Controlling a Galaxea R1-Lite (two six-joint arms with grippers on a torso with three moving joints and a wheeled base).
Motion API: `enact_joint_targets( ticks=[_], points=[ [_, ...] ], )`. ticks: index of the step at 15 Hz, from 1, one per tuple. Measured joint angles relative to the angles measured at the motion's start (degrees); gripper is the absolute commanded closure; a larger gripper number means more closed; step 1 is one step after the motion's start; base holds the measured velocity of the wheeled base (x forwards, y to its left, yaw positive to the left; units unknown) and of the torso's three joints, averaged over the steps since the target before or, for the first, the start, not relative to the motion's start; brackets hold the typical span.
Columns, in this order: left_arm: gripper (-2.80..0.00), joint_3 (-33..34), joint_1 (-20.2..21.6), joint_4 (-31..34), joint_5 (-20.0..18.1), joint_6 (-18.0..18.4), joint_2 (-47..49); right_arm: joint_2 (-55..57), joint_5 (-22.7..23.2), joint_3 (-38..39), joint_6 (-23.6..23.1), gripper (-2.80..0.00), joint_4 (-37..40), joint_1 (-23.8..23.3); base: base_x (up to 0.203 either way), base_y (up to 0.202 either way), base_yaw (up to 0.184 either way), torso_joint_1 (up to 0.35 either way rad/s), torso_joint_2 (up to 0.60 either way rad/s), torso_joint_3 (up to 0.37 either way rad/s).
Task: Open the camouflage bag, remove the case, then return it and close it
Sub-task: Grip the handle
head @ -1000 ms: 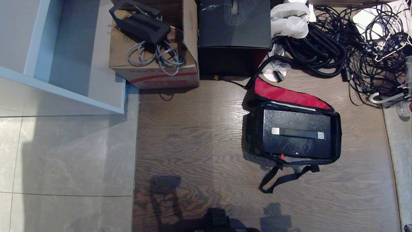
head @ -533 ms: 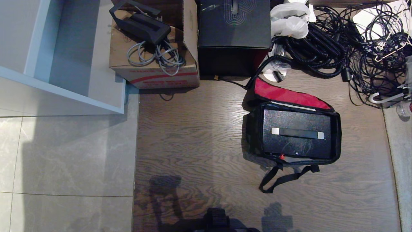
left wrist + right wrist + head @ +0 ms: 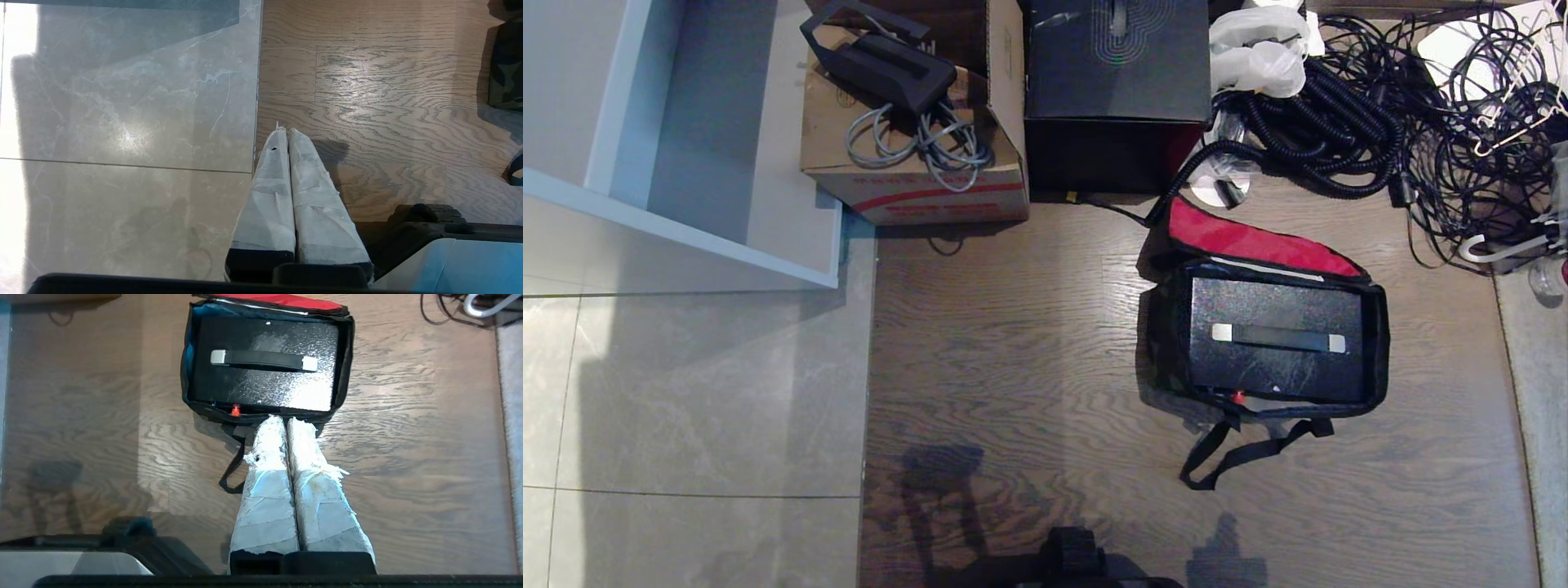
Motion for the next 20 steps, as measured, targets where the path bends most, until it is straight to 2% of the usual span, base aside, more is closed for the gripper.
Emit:
enact_joint_targets(
  ticks=[3,20],
  points=[
    [0.0,0.0,0.0,0.0,0.0,0.0,0.0,-1.3,-0.5,0.0,2.1,0.0,0.1,0.0,0.0,0.0,0.0,0.0,0.0,0.0],
    [0.0,0.0,0.0,0.0,0.0,0.0,0.0,-1.9,-0.7,0.0,2.3,0.0,0.1,-0.2,0.0,0.0,0.0,0.0,0.0,0.0]
  ],
)
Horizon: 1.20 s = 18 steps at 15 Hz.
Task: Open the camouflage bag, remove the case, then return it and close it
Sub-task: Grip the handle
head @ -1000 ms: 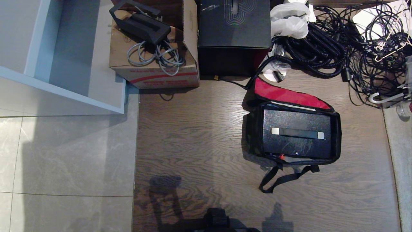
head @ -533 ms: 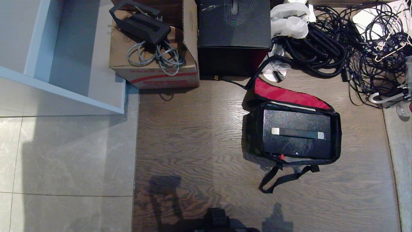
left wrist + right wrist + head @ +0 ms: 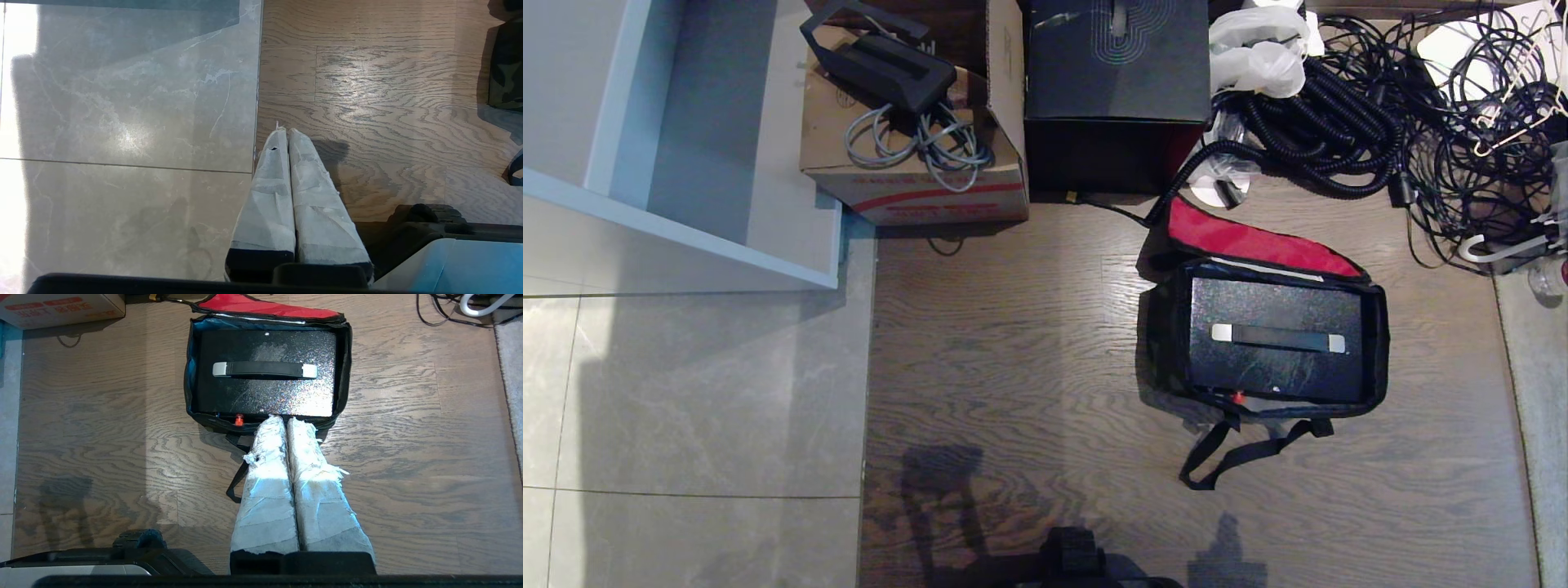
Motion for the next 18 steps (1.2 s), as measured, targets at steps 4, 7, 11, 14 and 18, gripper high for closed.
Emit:
enact_joint_targets(
  ticks=[4,7,11,14,18],
  points=[
    [0.0,0.0,0.0,0.0,0.0,0.0,0.0,0.0,0.0,0.0,0.0,0.0,0.0,0.0,0.0,0.0,0.0,0.0,0.0,0.0],
    [0.0,0.0,0.0,0.0,0.0,0.1,0.0,0.0,0.0,0.0,0.0,0.0,0.0,0.0,0.0,0.0,0.0,0.0,0.0,0.0],
    [0.0,0.0,0.0,0.0,0.0,0.0,0.0,0.0,0.0,0.0,0.0,0.0,0.0,0.0,0.0,0.0,0.0,0.0,0.0,0.0],
    [0.0,0.0,0.0,0.1,0.0,-0.1,0.0,0.0,0.0,0.0,0.0,0.0,0.0,0.0,0.0,0.0,0.0,0.004,0.0,0.128],
    [0.0,0.0,0.0,0.1,0.0,-0.1,0.0,0.0,0.0,0.0,0.0,0.0,0.0,0.0,0.0,0.0,0.0,0.005,0.0,0.187]
  ],
)
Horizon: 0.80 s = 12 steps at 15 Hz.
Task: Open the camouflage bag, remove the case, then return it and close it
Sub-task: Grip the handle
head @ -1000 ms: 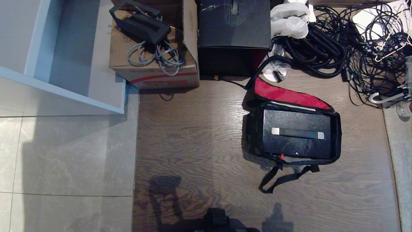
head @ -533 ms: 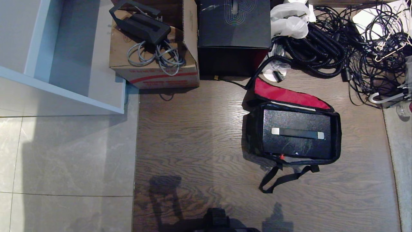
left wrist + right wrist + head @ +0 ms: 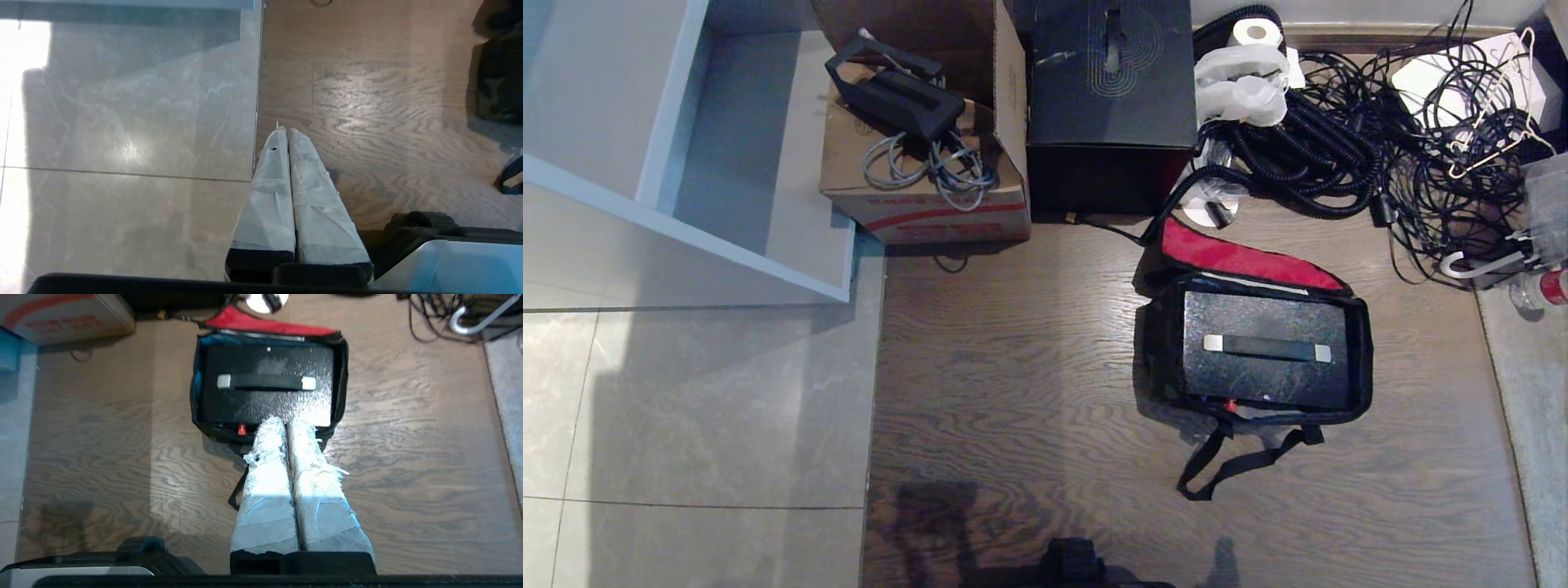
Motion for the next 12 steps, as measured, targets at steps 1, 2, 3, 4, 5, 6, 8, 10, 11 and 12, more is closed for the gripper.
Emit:
enact_joint_targets(
  ticks=[1,2,3,4,5,6,8,10,11,12],
  points=[
    [0.0,0.0,0.0,0.0,0.0,0.0,0.0,0.0,0.0,0.0,0.0,0.0,0.0,0.0,0.0,0.0,0.0,0.005,0.0,0.199],
    [0.0,0.0,0.0,0.0,0.0,0.0,0.0,0.0,0.0,0.0,0.0,0.0,0.0,0.0,0.0,0.0,0.0,-0.002,0.01,0.198],
    [0.0,0.0,0.0,0.0,0.0,0.0,0.0,0.0,0.0,0.0,0.0,0.0,0.0,0.0,0.0,0.0,0.0,0.002,0.0,0.199],
    [0.0,0.0,0.0,0.0,0.0,0.0,0.0,0.0,0.0,0.0,0.0,0.0,0.0,0.0,0.0,0.0,0.0,0.008,0.0,0.209],
    [0.0,0.0,0.0,0.0,0.0,0.0,0.0,0.0,0.0,0.0,0.0,0.0,0.0,0.0,0.0,0.0,0.0,0.0,0.0,0.205],
    [0.0,0.0,0.0,0.0,0.0,-0.1,0.0,0.0,0.0,0.0,0.0,0.0,0.0,0.0,0.0,0.0,0.0,0.002,0.0,0.206],
    [0.0,0.0,0.0,0.0,0.0,0.0,0.0,0.0,0.0,0.0,0.0,0.0,0.0,0.0,0.0,0.0,0.0,0.002,0.0,0.208],
    [0.0,0.0,0.0,0.0,0.0,0.0,0.0,0.0,0.0,0.0,0.0,0.0,0.0,0.0,0.0,0.0,0.0,0.002,0.0,0.201],
    [0.0,0.0,0.0,0.0,0.0,0.0,0.0,0.0,0.0,0.0,0.0,0.0,0.0,0.0,0.0,0.0,0.0,0.002,0.0,0.203],
    [0.0,0.0,0.0,0.0,0.0,0.0,0.0,0.0,0.0,0.0,0.0,0.0,0.0,0.0,0.0,0.0,0.0,0.002,0.0,0.198]
  ],
)
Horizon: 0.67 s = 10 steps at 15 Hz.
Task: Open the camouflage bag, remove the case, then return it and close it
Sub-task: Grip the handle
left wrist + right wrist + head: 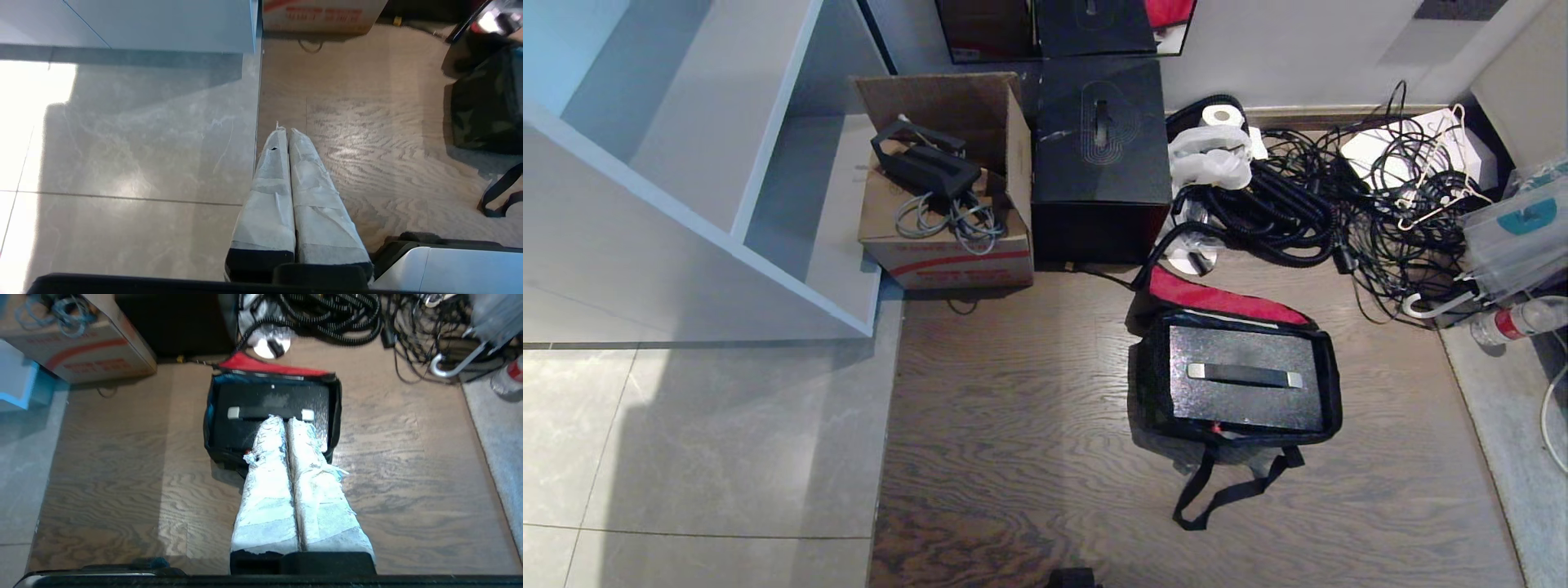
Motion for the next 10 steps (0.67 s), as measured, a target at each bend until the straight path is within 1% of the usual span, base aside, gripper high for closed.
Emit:
enact_joint_targets(
  ticks=[10],
  points=[
    [0.0,0.0,0.0,0.0,0.0,0.0,0.0,0.0,0.0,0.0,0.0,0.0,0.0,0.0,0.0,0.0,0.0,0.004,0.0,0.201]
  ],
)
